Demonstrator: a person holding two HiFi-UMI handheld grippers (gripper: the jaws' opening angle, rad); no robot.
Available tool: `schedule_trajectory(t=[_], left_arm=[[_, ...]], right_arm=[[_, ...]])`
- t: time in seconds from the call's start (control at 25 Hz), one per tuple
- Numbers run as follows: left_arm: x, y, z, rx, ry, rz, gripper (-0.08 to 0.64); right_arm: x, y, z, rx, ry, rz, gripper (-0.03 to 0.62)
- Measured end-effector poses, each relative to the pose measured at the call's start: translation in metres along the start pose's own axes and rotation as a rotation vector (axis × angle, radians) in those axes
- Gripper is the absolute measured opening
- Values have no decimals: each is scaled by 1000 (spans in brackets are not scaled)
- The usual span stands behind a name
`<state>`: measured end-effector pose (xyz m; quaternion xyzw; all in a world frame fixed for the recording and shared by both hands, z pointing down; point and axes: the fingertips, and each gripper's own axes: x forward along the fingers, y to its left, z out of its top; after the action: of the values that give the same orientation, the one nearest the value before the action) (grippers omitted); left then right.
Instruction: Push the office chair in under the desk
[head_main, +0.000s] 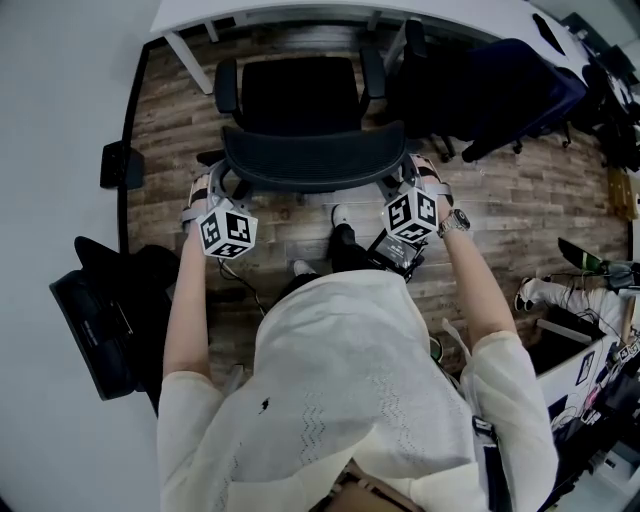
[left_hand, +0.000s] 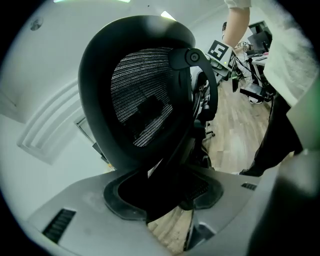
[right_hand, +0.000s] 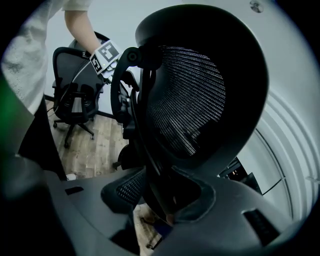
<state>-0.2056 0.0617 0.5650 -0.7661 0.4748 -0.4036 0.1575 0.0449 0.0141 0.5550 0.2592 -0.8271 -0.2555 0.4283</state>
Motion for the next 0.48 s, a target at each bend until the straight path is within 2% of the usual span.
schedule_trajectory(t=[0.48], left_arm=[[33,21,1,-6,28,-10,195]], right_arm=[[28,-27,-4,6,3,6,156]])
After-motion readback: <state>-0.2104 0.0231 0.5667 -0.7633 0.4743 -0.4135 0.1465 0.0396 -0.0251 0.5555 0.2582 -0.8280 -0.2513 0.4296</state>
